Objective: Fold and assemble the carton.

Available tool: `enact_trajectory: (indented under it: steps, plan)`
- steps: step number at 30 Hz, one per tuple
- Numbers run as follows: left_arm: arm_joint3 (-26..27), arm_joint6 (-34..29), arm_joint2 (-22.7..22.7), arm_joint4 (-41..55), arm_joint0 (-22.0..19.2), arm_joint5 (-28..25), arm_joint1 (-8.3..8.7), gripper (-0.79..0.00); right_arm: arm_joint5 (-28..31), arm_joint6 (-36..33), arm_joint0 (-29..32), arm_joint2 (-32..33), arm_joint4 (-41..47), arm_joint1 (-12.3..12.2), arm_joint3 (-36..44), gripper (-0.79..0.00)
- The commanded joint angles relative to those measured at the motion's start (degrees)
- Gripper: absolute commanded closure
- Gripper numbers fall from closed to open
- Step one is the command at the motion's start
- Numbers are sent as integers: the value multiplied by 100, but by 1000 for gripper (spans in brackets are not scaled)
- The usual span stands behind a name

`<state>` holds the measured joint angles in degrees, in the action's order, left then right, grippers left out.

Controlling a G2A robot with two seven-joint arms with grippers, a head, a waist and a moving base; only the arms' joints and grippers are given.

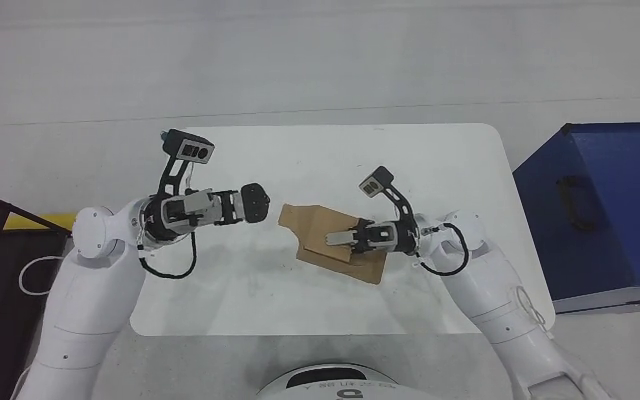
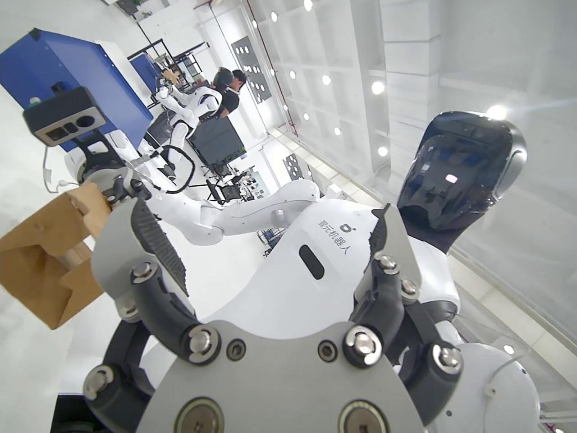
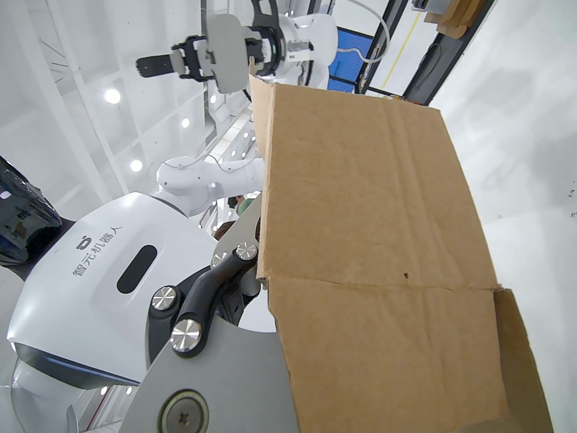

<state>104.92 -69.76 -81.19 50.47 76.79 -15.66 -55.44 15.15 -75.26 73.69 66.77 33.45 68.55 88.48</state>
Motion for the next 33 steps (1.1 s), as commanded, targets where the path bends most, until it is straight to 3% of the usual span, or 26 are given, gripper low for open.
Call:
enact_trajectory:
  steps: [1,13,33]
  plan:
    - [61,248,135,-355,-136,141,-14,-785,2,4,-10,-19,12,-3,-2,0]
    - [-114,784,810,-1263,-472,339,-113,-785,117,-164,3,0,203,-50,10,0]
    - [-158,768,922,-1683,-274,252,-131,-785,162,-228,-60,-8,529,-93,-89,0]
